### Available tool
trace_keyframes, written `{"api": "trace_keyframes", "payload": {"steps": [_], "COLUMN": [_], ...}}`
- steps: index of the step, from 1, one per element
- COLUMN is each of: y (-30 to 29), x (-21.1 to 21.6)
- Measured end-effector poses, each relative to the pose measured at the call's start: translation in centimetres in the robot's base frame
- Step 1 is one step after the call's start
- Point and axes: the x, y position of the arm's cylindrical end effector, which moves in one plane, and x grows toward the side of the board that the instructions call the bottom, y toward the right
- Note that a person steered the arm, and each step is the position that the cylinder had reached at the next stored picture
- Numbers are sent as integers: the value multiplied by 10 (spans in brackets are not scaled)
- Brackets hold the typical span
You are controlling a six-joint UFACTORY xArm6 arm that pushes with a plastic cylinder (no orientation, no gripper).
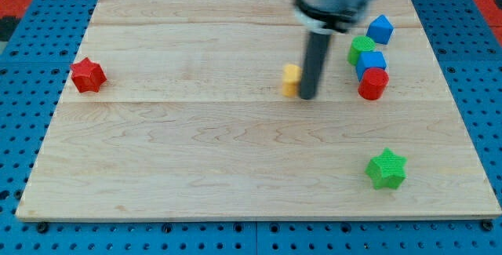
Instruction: Move the yellow heart towards the right of the red star
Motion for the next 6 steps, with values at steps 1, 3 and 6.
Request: {"api": "trace_keyframes", "payload": {"steps": [1,3,6], "y": [-18,-4,-236], "x": [-8,-43,-63]}}
